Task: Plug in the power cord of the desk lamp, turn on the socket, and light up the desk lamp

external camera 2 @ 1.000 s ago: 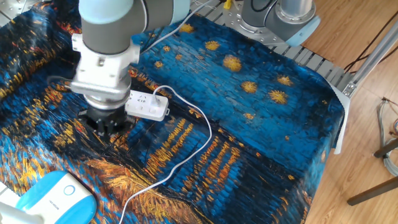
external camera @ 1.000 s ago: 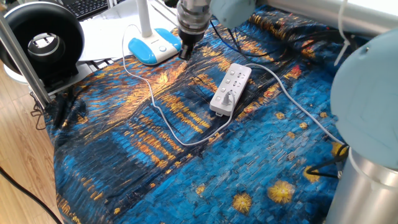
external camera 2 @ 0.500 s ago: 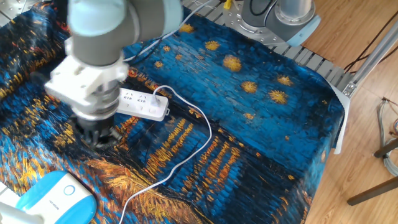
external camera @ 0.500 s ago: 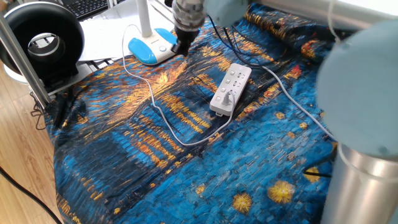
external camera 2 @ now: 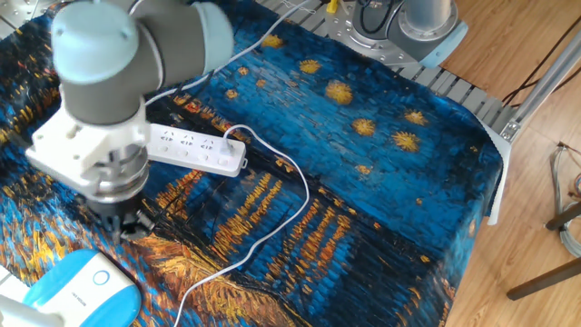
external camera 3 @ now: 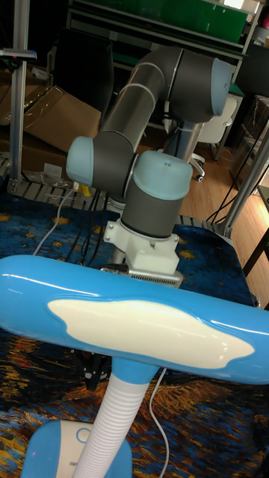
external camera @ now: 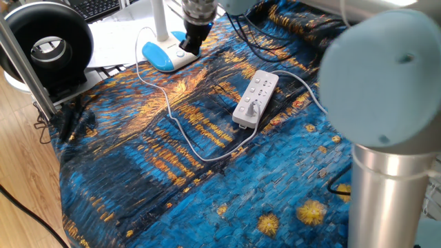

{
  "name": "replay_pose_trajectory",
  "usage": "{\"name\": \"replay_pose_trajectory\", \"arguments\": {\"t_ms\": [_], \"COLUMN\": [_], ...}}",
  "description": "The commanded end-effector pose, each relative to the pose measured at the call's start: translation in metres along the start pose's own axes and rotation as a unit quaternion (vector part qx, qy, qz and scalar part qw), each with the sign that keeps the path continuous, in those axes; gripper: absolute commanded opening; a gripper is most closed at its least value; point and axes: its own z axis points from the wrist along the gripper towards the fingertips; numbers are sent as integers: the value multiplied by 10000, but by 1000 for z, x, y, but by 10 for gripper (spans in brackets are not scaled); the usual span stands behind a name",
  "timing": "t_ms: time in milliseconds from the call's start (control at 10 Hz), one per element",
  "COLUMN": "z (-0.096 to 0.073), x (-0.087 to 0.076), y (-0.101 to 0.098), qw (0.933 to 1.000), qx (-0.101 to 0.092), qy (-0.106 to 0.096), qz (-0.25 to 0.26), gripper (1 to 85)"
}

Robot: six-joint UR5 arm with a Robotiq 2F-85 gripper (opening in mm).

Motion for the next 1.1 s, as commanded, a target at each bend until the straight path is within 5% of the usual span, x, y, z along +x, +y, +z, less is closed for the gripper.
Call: {"name": "replay_pose_trajectory", "arguments": {"t_ms": [0, 200, 600, 900, 1000], "z": [4, 4, 4, 15, 21], "x": [6, 17, -16, -43, -48], "y": [-5, 1, 3, 15, 11], "qw": [9994, 9978, 9979, 9951, 9958], "qx": [93, -3, -150, -475, -354], "qy": [173, 386, 255, -13, -74], "qz": [279, 544, 575, 862, 843], "gripper": [13, 13, 13, 13, 13]}}
